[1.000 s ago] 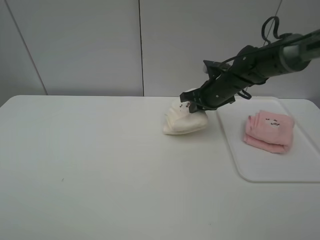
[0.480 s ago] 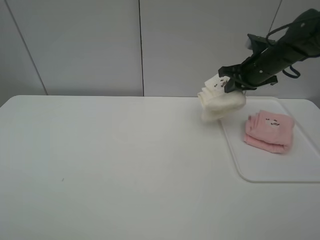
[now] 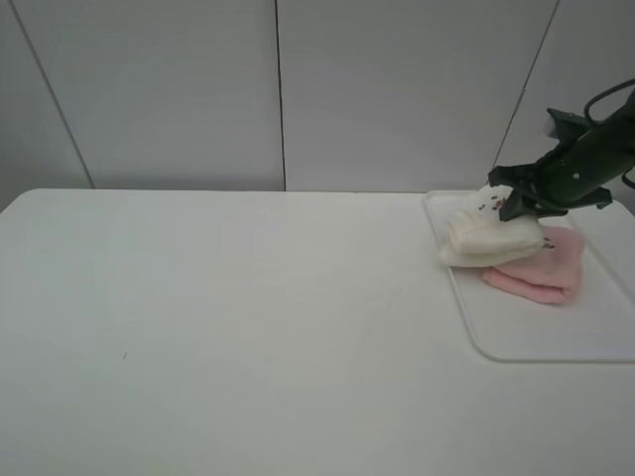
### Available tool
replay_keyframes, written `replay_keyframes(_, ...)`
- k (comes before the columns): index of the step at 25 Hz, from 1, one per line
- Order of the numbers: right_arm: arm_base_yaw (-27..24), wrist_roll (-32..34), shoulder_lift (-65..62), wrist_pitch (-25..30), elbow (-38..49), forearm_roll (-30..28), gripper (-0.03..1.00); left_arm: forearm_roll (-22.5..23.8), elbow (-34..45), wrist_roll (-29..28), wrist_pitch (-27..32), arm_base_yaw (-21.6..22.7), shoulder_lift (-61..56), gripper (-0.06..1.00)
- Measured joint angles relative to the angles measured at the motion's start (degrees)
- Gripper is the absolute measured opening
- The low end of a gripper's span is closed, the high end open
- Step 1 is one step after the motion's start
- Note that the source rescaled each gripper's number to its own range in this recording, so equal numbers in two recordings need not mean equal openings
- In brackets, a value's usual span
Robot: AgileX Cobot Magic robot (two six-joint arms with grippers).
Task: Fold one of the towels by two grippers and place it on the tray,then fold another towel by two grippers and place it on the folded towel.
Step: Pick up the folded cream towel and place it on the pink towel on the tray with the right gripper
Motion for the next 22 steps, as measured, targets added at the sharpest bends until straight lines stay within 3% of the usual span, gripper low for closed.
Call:
replay_keyframes(14, -8.0, -1.8, -2.0, 0.8, 1.7, -1.1, 0.06, 0.0, 0.0, 0.0, 0.0, 0.0, 0.0, 0.93)
replay_keyframes(22, -8.5, -3.9, -2.1, 1.4, 1.7, -0.6, 0.06, 0.0, 0.0, 0.0, 0.0, 0.0, 0.0, 0.93)
